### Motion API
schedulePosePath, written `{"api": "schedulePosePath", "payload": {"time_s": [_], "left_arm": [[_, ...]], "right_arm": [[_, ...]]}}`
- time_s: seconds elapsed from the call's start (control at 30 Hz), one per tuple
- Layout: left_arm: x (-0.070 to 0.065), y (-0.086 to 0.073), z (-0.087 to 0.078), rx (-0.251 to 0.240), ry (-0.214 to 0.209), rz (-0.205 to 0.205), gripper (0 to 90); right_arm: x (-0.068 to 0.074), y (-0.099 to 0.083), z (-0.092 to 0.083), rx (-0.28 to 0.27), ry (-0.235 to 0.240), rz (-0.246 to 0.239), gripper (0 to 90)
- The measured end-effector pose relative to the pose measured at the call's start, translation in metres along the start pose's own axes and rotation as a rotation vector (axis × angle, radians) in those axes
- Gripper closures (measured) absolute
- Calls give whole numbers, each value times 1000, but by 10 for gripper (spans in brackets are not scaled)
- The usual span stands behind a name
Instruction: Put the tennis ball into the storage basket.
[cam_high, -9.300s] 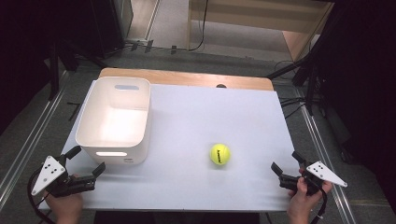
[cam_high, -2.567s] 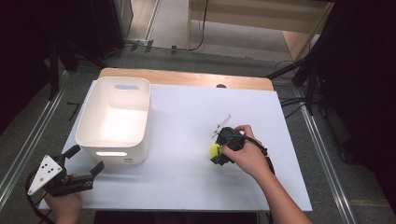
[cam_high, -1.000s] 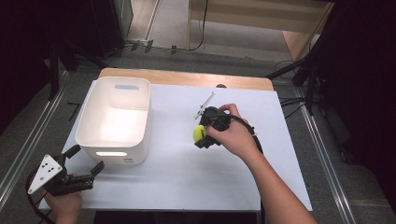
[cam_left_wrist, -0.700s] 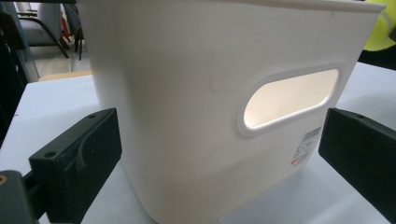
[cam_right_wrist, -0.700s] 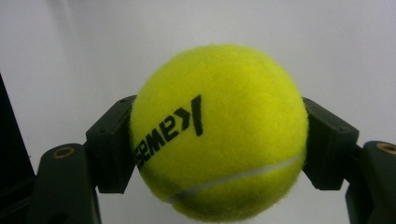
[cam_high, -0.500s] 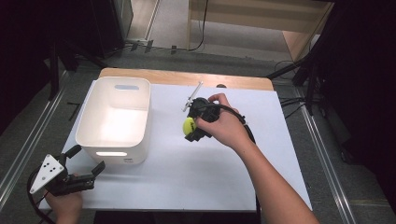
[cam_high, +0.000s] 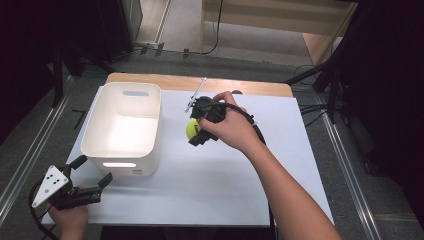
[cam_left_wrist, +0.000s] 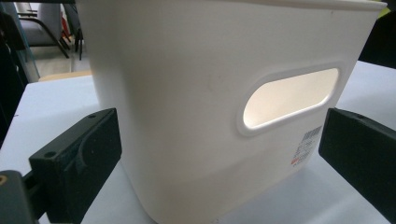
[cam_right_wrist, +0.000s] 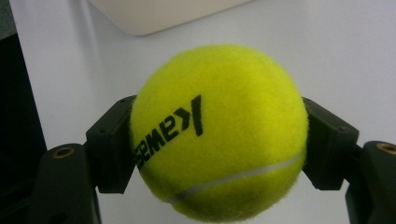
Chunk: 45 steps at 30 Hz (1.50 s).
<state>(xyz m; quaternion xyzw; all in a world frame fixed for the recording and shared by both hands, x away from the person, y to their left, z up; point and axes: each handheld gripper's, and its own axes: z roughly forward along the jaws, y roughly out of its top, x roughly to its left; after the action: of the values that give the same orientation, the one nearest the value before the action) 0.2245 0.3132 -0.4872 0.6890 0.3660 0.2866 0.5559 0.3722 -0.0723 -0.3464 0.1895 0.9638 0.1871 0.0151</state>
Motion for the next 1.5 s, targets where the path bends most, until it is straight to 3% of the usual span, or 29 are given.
{"api": "schedulePosePath", "payload": {"time_s": [0.83,1.5], "left_arm": [[0,0,1,2,-1,2,0],[-1,0,2,9,-4,2,0]], "right_arm": [[10,36,-3,-11,8,-53,233],[18,64,9,-23,40,-84,233]]}}
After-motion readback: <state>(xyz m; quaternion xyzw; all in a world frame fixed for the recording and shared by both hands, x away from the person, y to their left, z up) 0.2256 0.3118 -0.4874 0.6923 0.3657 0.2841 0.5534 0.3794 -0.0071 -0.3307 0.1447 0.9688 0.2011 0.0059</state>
